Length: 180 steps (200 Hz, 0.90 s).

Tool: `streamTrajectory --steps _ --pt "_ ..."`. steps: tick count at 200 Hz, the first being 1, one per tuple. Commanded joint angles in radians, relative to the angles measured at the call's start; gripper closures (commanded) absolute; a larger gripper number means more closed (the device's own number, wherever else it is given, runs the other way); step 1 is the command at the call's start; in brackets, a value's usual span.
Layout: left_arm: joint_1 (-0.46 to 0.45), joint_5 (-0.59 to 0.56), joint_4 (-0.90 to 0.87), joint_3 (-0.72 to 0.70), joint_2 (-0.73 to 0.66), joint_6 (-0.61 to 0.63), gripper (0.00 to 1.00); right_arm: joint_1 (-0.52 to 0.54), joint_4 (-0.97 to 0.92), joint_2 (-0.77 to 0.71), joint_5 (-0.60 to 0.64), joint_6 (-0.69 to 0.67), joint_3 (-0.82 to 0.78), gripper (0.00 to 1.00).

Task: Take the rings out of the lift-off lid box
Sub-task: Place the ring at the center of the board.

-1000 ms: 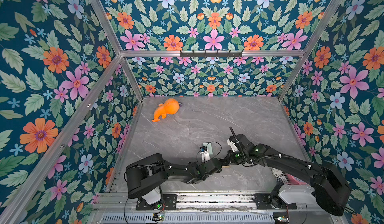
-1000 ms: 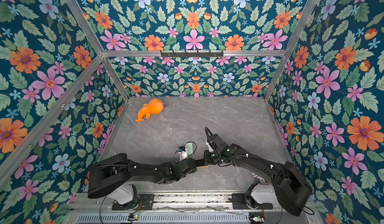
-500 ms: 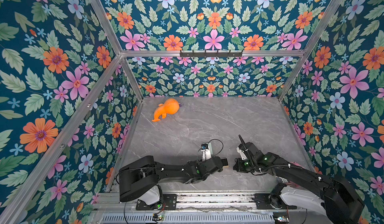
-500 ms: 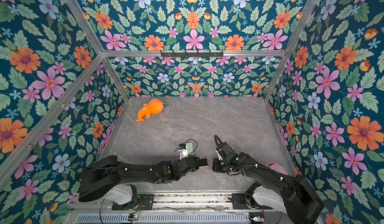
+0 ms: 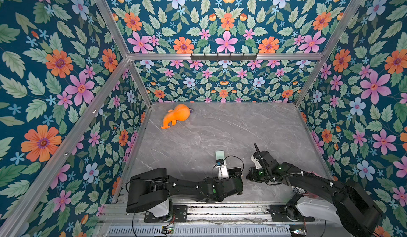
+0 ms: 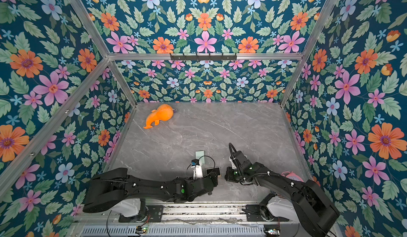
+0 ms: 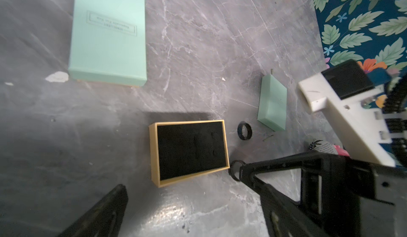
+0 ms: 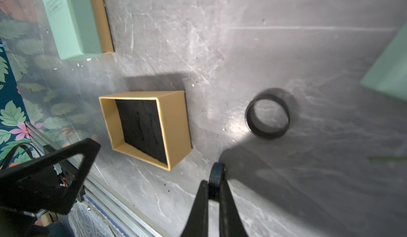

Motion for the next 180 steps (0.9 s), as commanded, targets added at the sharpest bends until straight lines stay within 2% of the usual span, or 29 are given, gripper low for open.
streamTrajectory --steps 1,55,180 --pt "-0.011 -0.023 0.010 0.007 0.020 -0.067 0.01 -0.001 -0.087 -0.014 0.081 0.007 -0.008 0.95" --pt "-0.012 -0.053 0.038 0.011 0.062 -0.115 0.01 -0.001 -0.148 -0.065 0.116 0.022 -0.009 0.90" --pt "0.012 -0.077 0.110 0.033 0.120 -0.134 0.01 0.000 -0.203 -0.117 0.156 0.044 -0.016 0.77"
